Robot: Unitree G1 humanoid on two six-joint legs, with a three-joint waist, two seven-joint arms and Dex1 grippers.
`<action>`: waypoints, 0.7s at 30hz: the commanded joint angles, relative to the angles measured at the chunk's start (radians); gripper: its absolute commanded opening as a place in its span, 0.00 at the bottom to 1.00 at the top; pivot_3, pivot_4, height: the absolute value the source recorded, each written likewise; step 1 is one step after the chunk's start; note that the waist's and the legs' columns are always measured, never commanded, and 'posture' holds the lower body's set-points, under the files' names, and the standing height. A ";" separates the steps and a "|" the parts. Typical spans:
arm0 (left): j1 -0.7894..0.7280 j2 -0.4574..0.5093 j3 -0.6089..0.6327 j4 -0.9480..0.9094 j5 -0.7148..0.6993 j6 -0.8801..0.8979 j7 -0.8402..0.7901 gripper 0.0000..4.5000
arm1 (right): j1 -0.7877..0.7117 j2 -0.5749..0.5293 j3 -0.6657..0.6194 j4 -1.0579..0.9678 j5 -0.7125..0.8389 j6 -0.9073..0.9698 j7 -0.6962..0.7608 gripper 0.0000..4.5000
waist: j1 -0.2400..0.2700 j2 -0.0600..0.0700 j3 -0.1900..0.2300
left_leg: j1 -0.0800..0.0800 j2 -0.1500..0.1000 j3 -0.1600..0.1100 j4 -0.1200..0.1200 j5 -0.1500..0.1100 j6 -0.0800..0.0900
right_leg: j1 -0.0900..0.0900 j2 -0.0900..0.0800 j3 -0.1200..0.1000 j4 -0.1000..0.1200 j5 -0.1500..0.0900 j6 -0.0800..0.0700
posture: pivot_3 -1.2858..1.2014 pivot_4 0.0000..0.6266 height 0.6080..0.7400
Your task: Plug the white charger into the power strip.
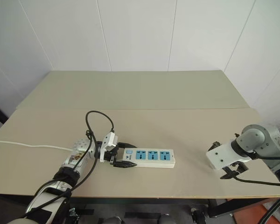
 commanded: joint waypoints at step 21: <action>0.039 -0.011 -0.041 -0.031 0.012 0.032 -0.002 0.73 | -0.099 0.078 0.064 0.014 -0.178 0.182 0.047 0.91 | -0.003 0.000 0.000 | 0.011 0.001 -0.001 -0.002 -0.001 0.002 | 0.013 0.000 -0.001 -0.007 0.000 0.000 | 0.52 0.24 1.00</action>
